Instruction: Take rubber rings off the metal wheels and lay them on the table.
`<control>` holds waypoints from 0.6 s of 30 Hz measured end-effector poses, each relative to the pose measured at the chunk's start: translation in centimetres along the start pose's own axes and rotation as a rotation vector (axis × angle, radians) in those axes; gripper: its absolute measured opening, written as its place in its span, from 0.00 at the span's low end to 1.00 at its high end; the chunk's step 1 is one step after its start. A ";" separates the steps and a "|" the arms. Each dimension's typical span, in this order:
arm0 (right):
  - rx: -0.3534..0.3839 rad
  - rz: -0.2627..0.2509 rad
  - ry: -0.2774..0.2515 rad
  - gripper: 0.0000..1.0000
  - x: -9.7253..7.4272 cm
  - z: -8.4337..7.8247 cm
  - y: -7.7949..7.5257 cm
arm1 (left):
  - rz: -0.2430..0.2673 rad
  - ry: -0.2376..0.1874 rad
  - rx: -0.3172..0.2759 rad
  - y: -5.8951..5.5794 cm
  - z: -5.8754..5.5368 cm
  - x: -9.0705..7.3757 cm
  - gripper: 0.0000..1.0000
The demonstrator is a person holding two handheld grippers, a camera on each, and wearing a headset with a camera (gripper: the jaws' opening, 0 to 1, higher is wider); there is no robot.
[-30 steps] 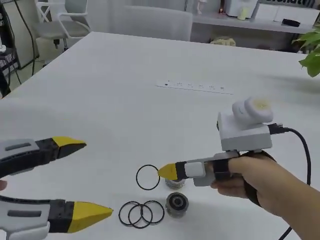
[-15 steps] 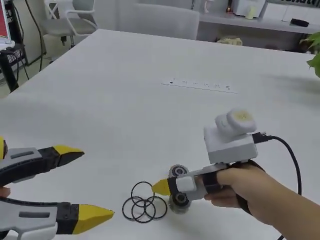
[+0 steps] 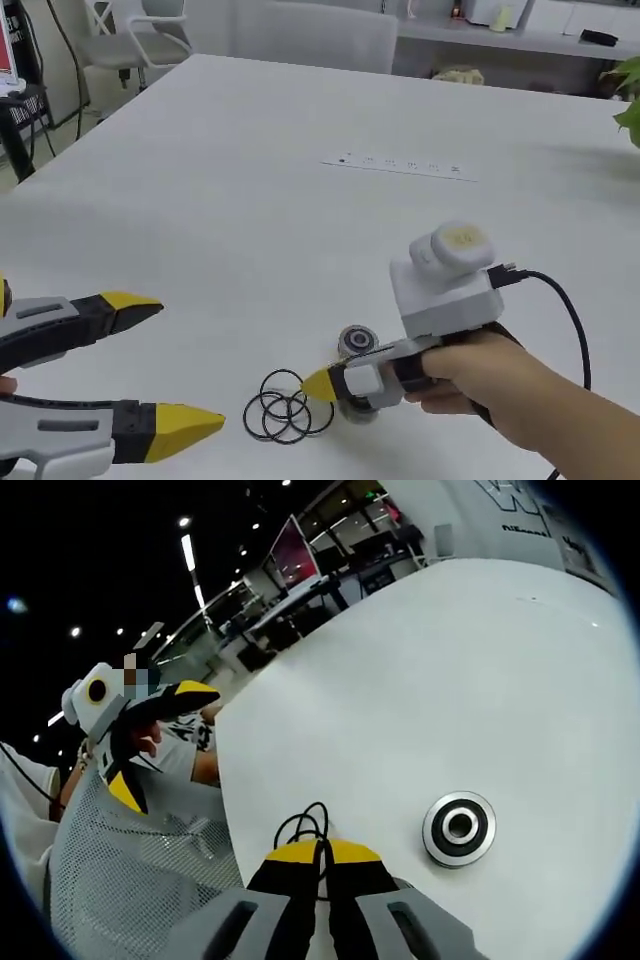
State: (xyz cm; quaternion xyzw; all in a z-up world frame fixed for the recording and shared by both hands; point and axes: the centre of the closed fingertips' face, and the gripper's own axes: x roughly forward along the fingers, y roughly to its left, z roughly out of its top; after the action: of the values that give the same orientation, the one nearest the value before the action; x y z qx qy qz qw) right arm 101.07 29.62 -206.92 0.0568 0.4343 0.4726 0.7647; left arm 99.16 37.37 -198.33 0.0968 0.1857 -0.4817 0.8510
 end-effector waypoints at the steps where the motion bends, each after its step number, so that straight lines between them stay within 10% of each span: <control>1: -0.008 -0.001 0.000 0.00 0.0 0.0 0.1 | 0.002 0.000 -0.002 0.0 0.0 0.0 0.69; 18: -0.116 -0.056 -0.034 0.08 -1.0 1.7 -0.2 | 0.000 0.004 -0.011 -0.1 -0.1 0.0 0.68</control>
State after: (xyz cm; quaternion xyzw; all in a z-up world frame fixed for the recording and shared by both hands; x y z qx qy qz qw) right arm 102.22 29.32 -205.38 0.0083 0.3948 0.4742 0.7869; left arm 99.09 37.36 -198.45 0.0929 0.1902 -0.4806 0.8510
